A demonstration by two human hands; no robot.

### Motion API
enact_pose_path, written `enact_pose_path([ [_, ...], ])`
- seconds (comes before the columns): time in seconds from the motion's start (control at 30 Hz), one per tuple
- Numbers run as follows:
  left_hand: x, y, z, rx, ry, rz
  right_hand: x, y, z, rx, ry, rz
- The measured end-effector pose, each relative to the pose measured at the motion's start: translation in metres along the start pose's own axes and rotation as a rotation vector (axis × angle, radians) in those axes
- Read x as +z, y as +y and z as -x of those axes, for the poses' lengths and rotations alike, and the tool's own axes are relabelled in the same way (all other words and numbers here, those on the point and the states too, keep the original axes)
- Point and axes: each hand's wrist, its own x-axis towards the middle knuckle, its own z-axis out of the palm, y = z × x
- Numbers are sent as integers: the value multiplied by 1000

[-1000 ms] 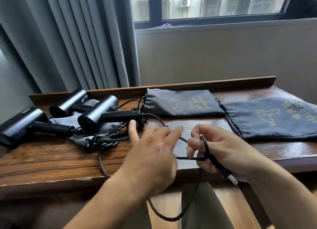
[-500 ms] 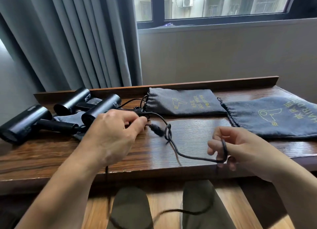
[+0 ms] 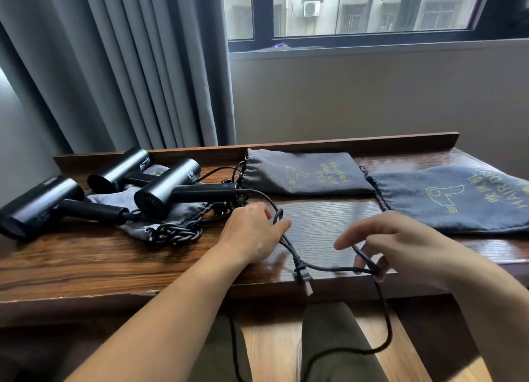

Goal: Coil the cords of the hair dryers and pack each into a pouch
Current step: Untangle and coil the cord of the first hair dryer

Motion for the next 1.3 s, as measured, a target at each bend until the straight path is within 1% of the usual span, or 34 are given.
enact_pose_path([
  [0.07, 7, 5, -11, -20, 30, -14, 4, -5, -3, 14, 16, -35],
  [0.13, 9, 8, -17, -12, 56, 30, 9, -11, -7, 18, 19, 61],
  [0.2, 9, 7, -18, 1, 55, 188, 13, -14, -15, -6, 49, 216],
  [0.27, 9, 3, -14, -11, 48, 422, 18, -15, -28, -53, 139, 245],
  [0.3, 8, 1, -11, -11, 49, 527, 22, -15, -36, -76, 171, 210],
  [0.37, 6, -1, -6, -3, 43, 696, 33, -17, -51, -99, 150, 74],
  [0.5, -4, -1, 5, -29, -3, 932, 54, -24, -60, -63, -84, -331],
  [0.57, -8, -3, 9, -12, -2, 998, 56, -25, -56, -69, -156, -431],
  [0.63, -9, -4, 11, 4, -15, 1041, 53, -25, -54, -94, -151, -463],
  [0.7, -9, -6, 12, 19, -50, 1075, 52, -25, -52, -129, -92, -488],
  [0.77, -10, -10, 13, 63, -142, 1160, 52, -22, -52, -145, -28, -473],
  [0.83, -9, -15, 13, 149, -213, 1176, 51, -20, -52, -152, 25, -431],
  [0.9, -7, -16, 13, 195, -176, 1109, 49, -14, -52, -202, 68, -360],
  [0.97, -4, -13, 13, 165, -108, 1109, 48, -10, -48, -302, 109, -218],
  [1.03, -3, -9, 14, 133, -79, 1138, 51, -9, -42, -390, 156, -10],
  [1.13, -4, -4, 12, 95, -100, 1189, 62, -2, -42, -450, 330, 352],
  [1.23, -5, 0, 10, 17, -100, 1278, 69, 2, -47, -492, 528, 505],
  [1.3, -7, 3, 8, -11, -95, 1287, 69, 0, -45, -468, 567, 562],
])
